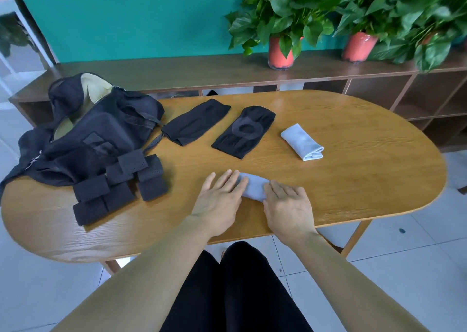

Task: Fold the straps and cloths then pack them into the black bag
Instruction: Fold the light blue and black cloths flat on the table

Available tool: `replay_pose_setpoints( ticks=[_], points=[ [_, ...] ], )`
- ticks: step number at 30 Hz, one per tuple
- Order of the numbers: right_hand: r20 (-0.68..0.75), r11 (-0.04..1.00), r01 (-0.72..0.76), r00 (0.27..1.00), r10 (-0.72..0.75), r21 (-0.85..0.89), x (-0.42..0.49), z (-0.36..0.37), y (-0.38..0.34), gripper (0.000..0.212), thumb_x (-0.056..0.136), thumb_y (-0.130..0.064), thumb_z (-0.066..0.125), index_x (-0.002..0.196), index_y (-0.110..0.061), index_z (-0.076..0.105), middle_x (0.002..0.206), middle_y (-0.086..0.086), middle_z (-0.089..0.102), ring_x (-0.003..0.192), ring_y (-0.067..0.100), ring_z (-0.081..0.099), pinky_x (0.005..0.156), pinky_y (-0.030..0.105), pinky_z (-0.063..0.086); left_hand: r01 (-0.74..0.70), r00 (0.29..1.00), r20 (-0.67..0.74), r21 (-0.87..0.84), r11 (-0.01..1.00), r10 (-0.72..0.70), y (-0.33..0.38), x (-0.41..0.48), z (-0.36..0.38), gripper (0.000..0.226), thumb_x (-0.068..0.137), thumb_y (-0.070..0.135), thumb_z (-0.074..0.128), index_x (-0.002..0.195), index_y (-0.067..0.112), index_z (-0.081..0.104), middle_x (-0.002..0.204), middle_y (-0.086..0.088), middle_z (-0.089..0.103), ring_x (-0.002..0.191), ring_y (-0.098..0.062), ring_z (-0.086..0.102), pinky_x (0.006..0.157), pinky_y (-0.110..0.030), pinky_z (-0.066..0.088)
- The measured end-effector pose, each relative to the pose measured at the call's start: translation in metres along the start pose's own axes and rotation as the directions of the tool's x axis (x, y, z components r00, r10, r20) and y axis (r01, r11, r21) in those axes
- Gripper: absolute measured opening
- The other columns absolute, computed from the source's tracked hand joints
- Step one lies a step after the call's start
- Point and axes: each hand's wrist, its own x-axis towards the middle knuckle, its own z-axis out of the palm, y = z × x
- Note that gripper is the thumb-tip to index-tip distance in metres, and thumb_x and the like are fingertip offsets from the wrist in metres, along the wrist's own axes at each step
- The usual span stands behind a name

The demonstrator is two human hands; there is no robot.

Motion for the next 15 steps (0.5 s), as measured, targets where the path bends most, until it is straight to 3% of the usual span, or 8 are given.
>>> replay_pose_setpoints(
  ticks=[3, 7, 13, 15],
  points=[
    [0.07, 0.986, -0.114, 0.99, 0.124, -0.125, 0.01, 0.004, 0.017, 0.027, 0.085, -0.027, 0.057, 0.099, -0.005, 0.067, 0.091, 0.011, 0.069, 0.075, 0.03, 0.061, 0.065, 0.036, 0.044, 0.009, 1.0, -0.016, 0.012, 1.0, -0.009, 0.005, 0.018, -0.001, 0.056, 0.103, 0.019, 0.025, 0.152, 0.022, -0.002, 0.161, 0.002, -0.004, 0.147, -0.012, -0.009, 0.118, -0.044, -0.006],
    [0.102, 0.959, -0.233, 0.962, 0.252, -0.163, 0.029, 0.012, 0.029, 0.03, 0.078, -0.029, 0.07, 0.09, -0.001, 0.068, 0.078, 0.013, 0.066, 0.067, 0.031, 0.055, 0.059, 0.035, 0.043, 0.018, 1.0, -0.014, 0.025, 1.0, -0.018, 0.004, 0.037, -0.003, 0.058, 0.103, 0.018, 0.027, 0.153, 0.02, -0.002, 0.161, 0.002, -0.004, 0.147, -0.011, -0.008, 0.118, -0.044, -0.006],
    [0.118, 0.932, -0.314, 0.934, 0.337, -0.181, 0.059, 0.026, 0.038, 0.035, 0.076, -0.032, 0.073, 0.088, 0.001, 0.07, 0.089, 0.019, 0.066, 0.073, 0.031, 0.058, 0.059, 0.035, 0.042, 0.056, 0.998, -0.038, 0.053, 0.997, -0.054, -0.01, 0.061, -0.006, 0.058, 0.103, 0.019, 0.028, 0.153, 0.018, 0.0, 0.161, 0.0, -0.005, 0.147, -0.012, -0.009, 0.117, -0.04, -0.008],
    [0.097, 0.933, -0.325, 0.935, 0.342, -0.157, 0.067, 0.03, 0.042, 0.033, 0.073, -0.029, 0.076, 0.081, 0.002, 0.069, 0.081, 0.018, 0.062, 0.069, 0.031, 0.056, 0.057, 0.035, 0.04, 0.068, 0.997, -0.037, 0.057, 0.996, -0.066, -0.018, 0.072, -0.007, 0.057, 0.103, 0.02, 0.028, 0.153, 0.018, 0.001, 0.161, 0.0, -0.004, 0.147, -0.012, -0.008, 0.117, -0.04, -0.008]
  ],
)
